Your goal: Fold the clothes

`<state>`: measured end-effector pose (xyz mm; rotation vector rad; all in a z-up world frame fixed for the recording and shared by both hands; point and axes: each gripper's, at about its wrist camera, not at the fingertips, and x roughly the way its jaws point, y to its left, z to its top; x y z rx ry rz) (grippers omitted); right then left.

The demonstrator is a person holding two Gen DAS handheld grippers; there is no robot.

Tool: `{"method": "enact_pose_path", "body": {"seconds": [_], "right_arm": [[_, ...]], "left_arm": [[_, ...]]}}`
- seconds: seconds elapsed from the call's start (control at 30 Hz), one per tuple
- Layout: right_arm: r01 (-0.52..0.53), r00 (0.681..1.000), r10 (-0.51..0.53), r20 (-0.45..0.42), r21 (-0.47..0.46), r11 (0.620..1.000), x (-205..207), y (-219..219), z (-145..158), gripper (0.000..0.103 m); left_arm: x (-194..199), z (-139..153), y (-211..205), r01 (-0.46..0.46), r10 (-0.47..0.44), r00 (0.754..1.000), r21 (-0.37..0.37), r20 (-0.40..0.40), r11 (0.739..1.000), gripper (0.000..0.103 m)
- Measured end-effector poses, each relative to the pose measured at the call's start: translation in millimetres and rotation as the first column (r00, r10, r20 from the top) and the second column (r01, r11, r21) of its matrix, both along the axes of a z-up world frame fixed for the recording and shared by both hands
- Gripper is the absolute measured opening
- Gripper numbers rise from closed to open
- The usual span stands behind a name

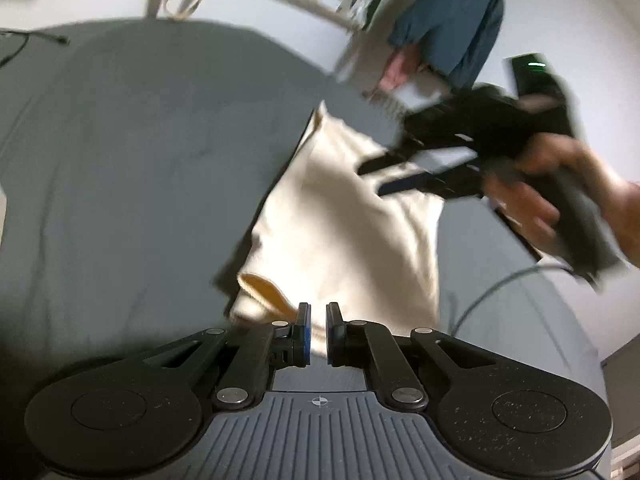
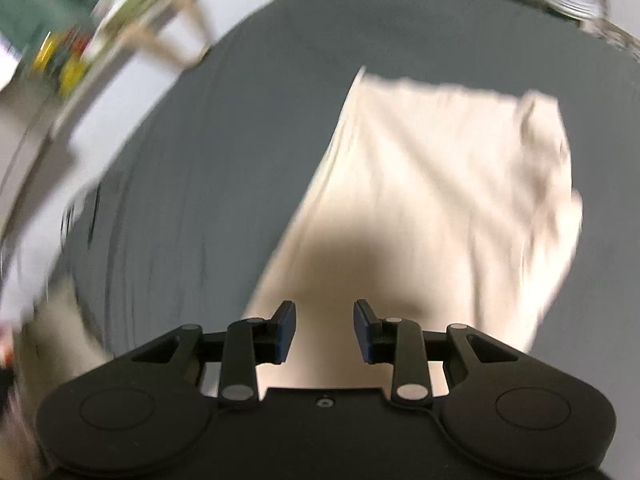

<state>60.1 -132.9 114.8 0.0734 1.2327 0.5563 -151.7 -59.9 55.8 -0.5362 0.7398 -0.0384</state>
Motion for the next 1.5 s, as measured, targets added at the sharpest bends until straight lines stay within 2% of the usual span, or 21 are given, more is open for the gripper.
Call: {"method": "enact_pose_path", "body": {"seconds": [0.07,0.13,0.2,0.27,0.33,0.37,0.4,0.47,0.5,0.53,0.67,0.73,0.77,0.9,1.03,1.17,1.3,1.37,1.4,1.43,1.5], "right_arm": [[-0.112,0.993,0.114,0.025,-0.062,0.992,-33.2,1.9,-1.3,0.032],[-0.244,0.962,0.257,0.09,-0.134,0.96,-65.9,4.6,0.8,0.032],[-0.369,0.893,0.408,0.191,-0.209,0.906,-100.8,7.1,7.7,0.032],[-0.471,0.799,0.538,0.268,-0.279,0.837,-132.8,11.1,13.1,0.032],[-0.515,0.705,0.628,0.33,-0.371,0.773,-161.5,21.7,13.1,0.032],[-0.514,0.664,0.659,0.354,-0.424,0.746,-173.6,31.3,10.2,0.032],[-0.51,0.626,0.684,0.374,-0.468,0.722,-184.3,41.3,7.2,0.032],[-0.5,0.577,0.715,0.396,-0.521,0.692,-200.1,58.6,-1.3,0.032],[-0.493,0.552,0.732,0.399,-0.553,0.672,-205.5,67.2,-6.2,0.032],[-0.482,0.53,0.747,0.401,-0.582,0.654,-210.6,74.8,-11.2,0.032],[-0.439,0.493,0.784,0.376,-0.671,0.598,-221.3,91.4,-30.4,0.032],[-0.402,0.463,0.805,0.37,-0.722,0.563,-225.0,94.0,-40.2,0.032],[-0.382,0.456,0.81,0.367,-0.742,0.551,-225.5,95.8,-43.2,0.032],[-0.339,0.434,0.829,0.353,-0.788,0.513,-226.4,106.5,-51.6,0.031],[-0.296,0.369,0.878,0.305,-0.857,0.422,-234.7,111.4,-60.4,0.032],[-0.255,0.32,0.924,0.21,-0.92,0.298,-243.2,113.8,-69.0,0.032],[-0.201,0.272,0.953,0.136,-0.96,0.195,-246.7,112.1,-81.7,0.032],[-0.182,0.247,0.962,0.119,-0.969,0.167,-249.0,112.3,-86.7,0.03],[-0.176,0.238,0.965,0.112,-0.972,0.156,-249.9,112.2,-88.7,0.024],[-0.177,0.233,0.967,0.104,-0.973,0.147,-250.8,111.1,-89.8,0.011],[-0.18,0.22,0.972,0.084,-0.976,0.125,-253.1,106.7,-91.0,0.006]], "left_arm": [[-0.2,6.7,-0.5,-0.01,0.009,0.999,0.018,0.045,1.0,0.005],[-0.1,23.4,4.0,-0.031,0.025,0.991,0.043,0.134,0.999,0.005],[6.3,42.9,18.0,-0.051,0.026,0.974,0.105,0.227,0.993,0.005],[24.5,62.2,41.0,-0.058,0.009,0.963,0.176,0.27,0.983,0.005],[63.6,74.7,63.5,0.036,-0.093,0.973,0.257,0.21,0.966,0.02],[86.1,79.2,71.5,0.103,-0.154,0.977,0.298,0.151,0.949,0.044],[108.4,81.2,76.9,0.179,-0.217,0.973,0.337,0.076,0.924,0.062],[140.5,80.1,81.2,0.255,-0.28,0.96,0.399,0.005,0.881,0.066],[151.0,77.4,84.2,0.276,-0.298,0.955,0.401,-0.008,0.873,0.066],[156.8,72.9,89.8,0.288,-0.307,0.952,0.38,-0.012,0.879,0.066],[159.4,37.3,107.8,0.31,-0.311,0.95,0.146,-0.016,0.939,0.066],[155.8,19.7,113.4,0.308,-0.307,0.951,0.054,-0.029,0.95,0.066],[157.7,14.1,113.6,0.318,-0.317,0.948,0.035,-0.04,0.947,0.066],[155.2,12.8,111.8,0.367,-0.367,0.93,0.025,0.01,0.93,0.066],[169.6,3.4,114.6,0.398,-0.395,0.917,-0.048,0.056,0.916,0.066],[173.1,-11.1,123.1,0.368,-0.367,0.93,-0.137,0.035,0.92,0.066],[173.6,-8.1,116.3,0.39,-0.386,0.921,-0.115,0.05,0.914,0.066],[175.2,-6.1,113.1,0.407,-0.403,0.913,-0.113,0.056,0.906,0.066],[174.6,-4.6,112.7,0.419,-0.416,0.908,-0.114,0.052,0.901,0.066],[173.5,-3.2,112.8,0.433,-0.431,0.901,-0.114,0.044,0.894,0.066],[171.9,-2.4,112.4,0.462,-0.462,0.886,-0.106,0.025,0.881,0.066]]}}
